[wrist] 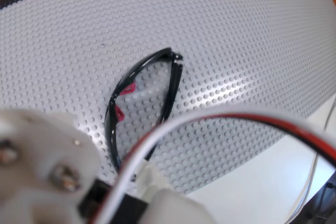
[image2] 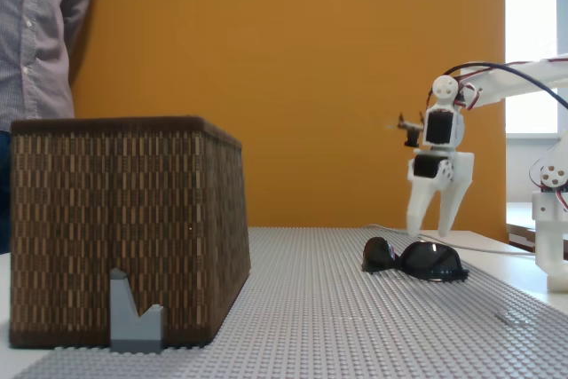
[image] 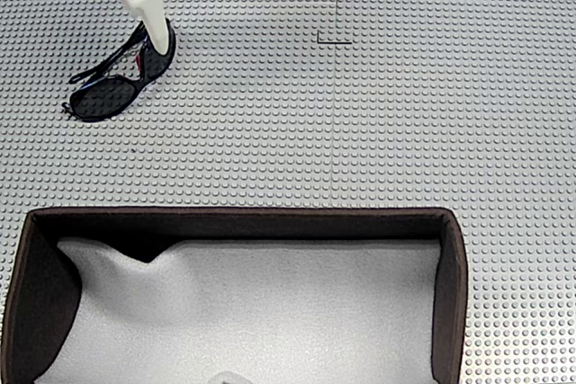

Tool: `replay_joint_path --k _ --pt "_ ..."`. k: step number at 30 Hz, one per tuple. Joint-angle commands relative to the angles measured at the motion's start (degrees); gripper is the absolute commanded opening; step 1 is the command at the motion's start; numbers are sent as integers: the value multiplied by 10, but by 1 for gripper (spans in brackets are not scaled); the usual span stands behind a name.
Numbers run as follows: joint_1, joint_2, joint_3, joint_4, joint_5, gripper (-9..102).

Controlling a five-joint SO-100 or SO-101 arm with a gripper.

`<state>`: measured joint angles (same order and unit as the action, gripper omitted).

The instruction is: Grasp a glasses and put it in the bin.

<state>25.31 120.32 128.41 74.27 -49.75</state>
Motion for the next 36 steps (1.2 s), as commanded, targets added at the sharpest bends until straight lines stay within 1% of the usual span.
replay_joint_path --k 1,2,3,9,15,20,21,23,27,29,30,35,36 --pt "-2 -14 -11 2 12 14" --pt "-3 -21 -12 2 20 4" --pt "-3 -27 -15 2 27 0" --pt "-6 -49 -14 -7 42 0" --pt "-10 -53 -14 -48 64 0" --pt "-9 -54 -11 -50 47 0" --pt "-6 -54 -10 -51 47 1" --pt "4 -54 3 -48 38 10" --pt "15 -54 21 -57 20 14" --pt "18 -54 25 -63 18 12" --pt "19 -54 26 -70 17 6" --pt "27 -58 40 -94 3 6" --pt "29 -58 46 -100 -4 4"
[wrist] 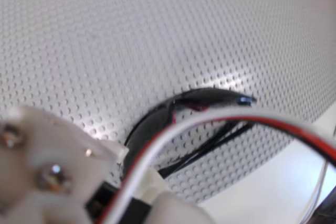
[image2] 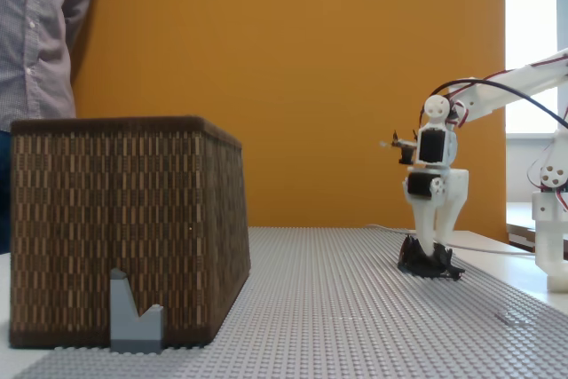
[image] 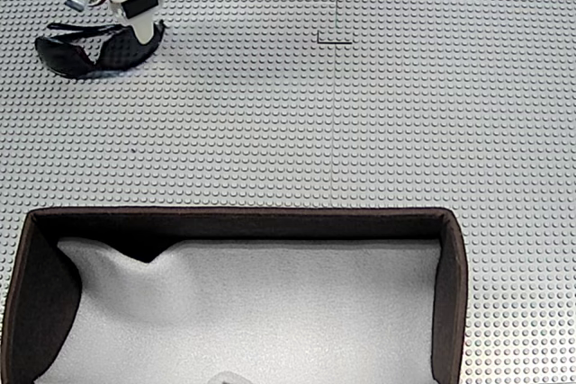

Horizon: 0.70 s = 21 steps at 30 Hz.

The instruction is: Grasp a glasses and put it in the bin.

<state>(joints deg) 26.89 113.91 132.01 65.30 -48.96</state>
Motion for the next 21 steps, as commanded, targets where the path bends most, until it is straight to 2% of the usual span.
replay_joint_path --k 1,2,9,13,16,21 --pt "14 6 14 -19 -15 3" --pt "15 6 18 -28 -15 0" --pt "9 11 12 -47 -7 -1" --pt "-7 24 -5 -87 20 -1" --pt "-20 42 -15 -153 56 -1" --pt "-44 90 -39 -311 152 -1"
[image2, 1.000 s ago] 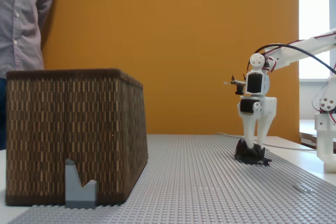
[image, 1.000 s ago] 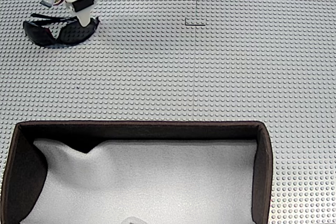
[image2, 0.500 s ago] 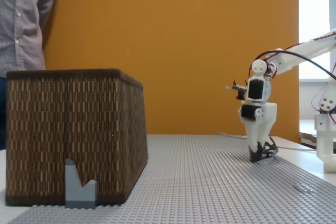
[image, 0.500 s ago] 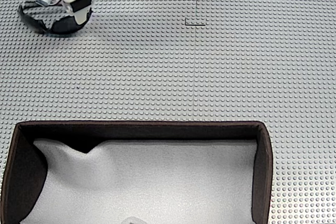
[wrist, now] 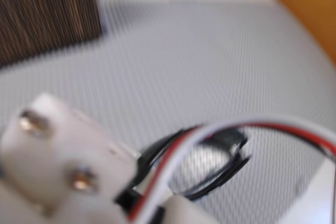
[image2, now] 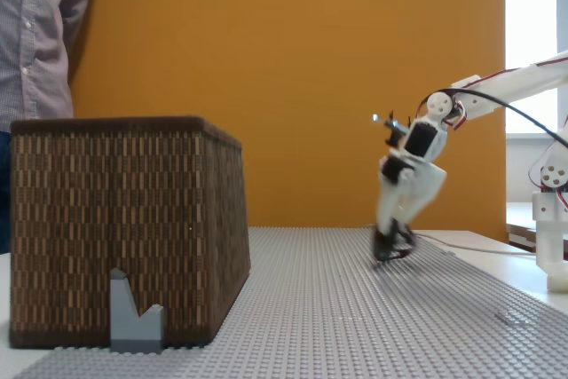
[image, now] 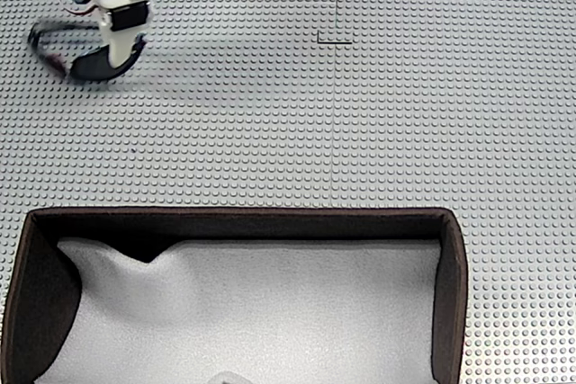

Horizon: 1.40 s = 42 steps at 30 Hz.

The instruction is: Grasp a glasses and put it in the bin.

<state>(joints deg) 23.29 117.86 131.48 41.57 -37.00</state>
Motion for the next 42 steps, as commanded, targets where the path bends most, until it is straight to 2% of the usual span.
replay_joint_path --k 1,5,14,18,28,42 --pt "-14 60 -36 -105 50 -1" --pt "-51 113 -45 -246 113 -1" --pt "-113 180 -63 -425 209 -1" --pt "-153 190 -91 -471 221 -1" --pt "-214 56 -190 -505 236 -1" --pt "-220 -146 -330 -421 279 0"
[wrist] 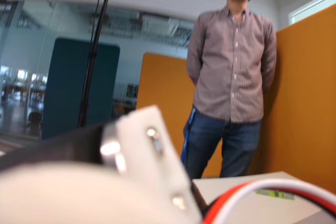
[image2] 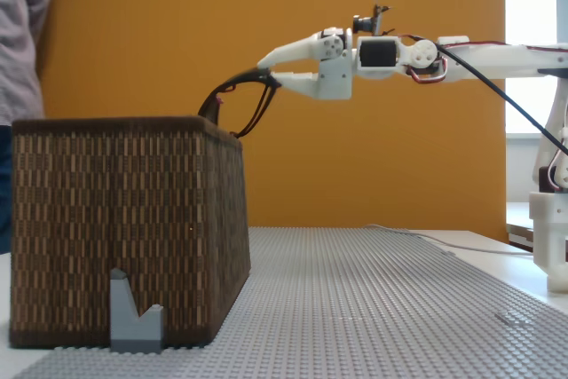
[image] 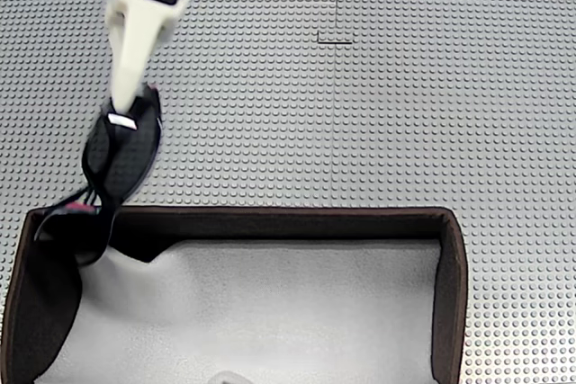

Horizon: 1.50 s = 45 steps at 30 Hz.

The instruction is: Grasp a glasses and put it in the bin.

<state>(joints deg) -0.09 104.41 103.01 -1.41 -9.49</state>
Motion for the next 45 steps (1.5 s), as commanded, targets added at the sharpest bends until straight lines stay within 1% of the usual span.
replay_joint_path --k 1,3,4,7,8,15,17,18,19,20,22,23,26,31,35,38,39,41,42,43,45 --pt "15 -19 -54 16 5 0" --pt "18 -35 -71 36 9 0" --pt "18 -42 -78 46 11 4" --pt "22 -52 -97 78 31 21" --pt "23 -52 -99 82 33 23" --pt "18 -24 -107 63 13 24" --pt "18 -6 -111 83 6 23" --pt "18 18 -116 135 7 23" --pt "25 64 -119 229 24 23" --pt "26 85 -119 276 26 23" --pt "27 157 -102 417 29 25" --pt "27 191 -83 464 31 25" --pt "26 294 0 542 47 25" --pt "24 421 85 716 118 25" --pt "51 465 120 767 115 25" --pt "70 512 166 780 89 25" --pt "73 554 194 789 62 21" --pt "74 582 214 792 44 16" --pt "74 593 219 794 34 11" --pt "71 604 222 793 25 2" --pt "71 614 225 793 23 0"
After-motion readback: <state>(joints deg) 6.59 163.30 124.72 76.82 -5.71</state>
